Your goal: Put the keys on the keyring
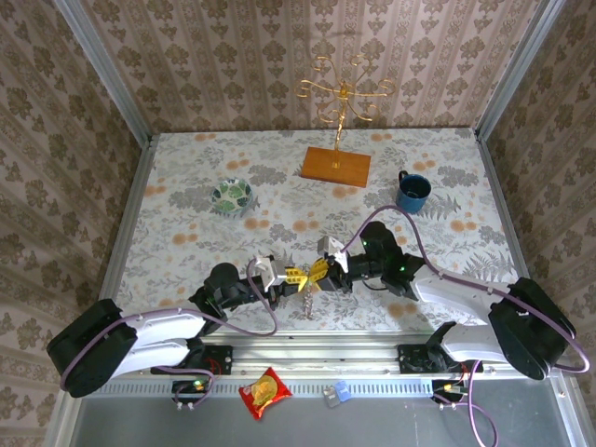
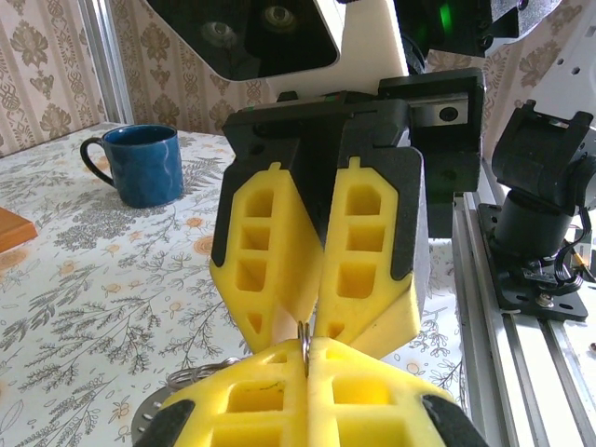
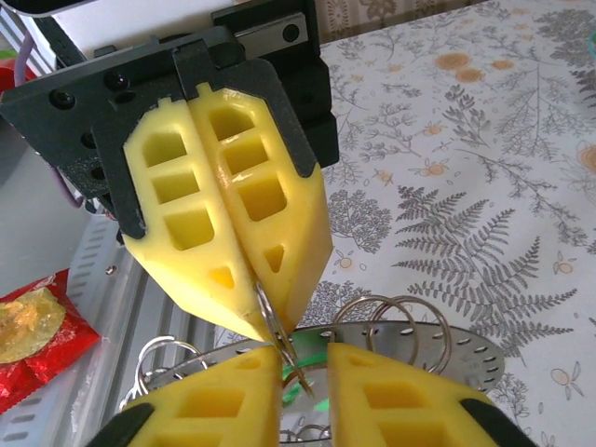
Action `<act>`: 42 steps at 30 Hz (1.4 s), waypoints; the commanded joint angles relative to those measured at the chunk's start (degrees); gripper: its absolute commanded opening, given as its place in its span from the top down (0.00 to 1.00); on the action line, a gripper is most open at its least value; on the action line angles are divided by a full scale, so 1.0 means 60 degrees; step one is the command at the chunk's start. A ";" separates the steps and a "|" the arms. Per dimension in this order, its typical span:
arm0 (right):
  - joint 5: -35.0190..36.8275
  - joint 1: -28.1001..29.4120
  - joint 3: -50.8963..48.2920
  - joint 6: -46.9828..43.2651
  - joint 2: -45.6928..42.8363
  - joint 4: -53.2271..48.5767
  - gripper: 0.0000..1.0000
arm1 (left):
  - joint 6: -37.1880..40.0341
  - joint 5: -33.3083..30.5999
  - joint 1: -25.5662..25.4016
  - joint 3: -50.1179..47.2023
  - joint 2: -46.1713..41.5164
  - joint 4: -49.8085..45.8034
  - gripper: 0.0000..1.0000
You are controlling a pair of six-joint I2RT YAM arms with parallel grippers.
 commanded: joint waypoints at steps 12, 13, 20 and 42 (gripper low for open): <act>-0.0674 0.0041 0.0404 0.0042 0.0178 0.0522 0.85 | -0.0345 0.0411 -0.0061 0.0122 0.0182 0.0894 1.00; -0.0697 0.0043 0.0437 -0.0003 0.0199 0.0506 0.88 | -0.0345 0.0404 -0.0048 0.0133 0.0180 0.0877 1.00; -0.0563 0.0022 0.0926 -0.0781 0.0047 -0.0907 1.00 | -0.0060 0.0130 -0.0012 0.0391 -0.0096 -0.0521 0.91; 0.0717 0.0596 0.3503 -0.3508 0.0200 -0.6062 1.00 | 0.1311 0.0553 0.0104 0.1793 -0.1228 -0.5678 0.81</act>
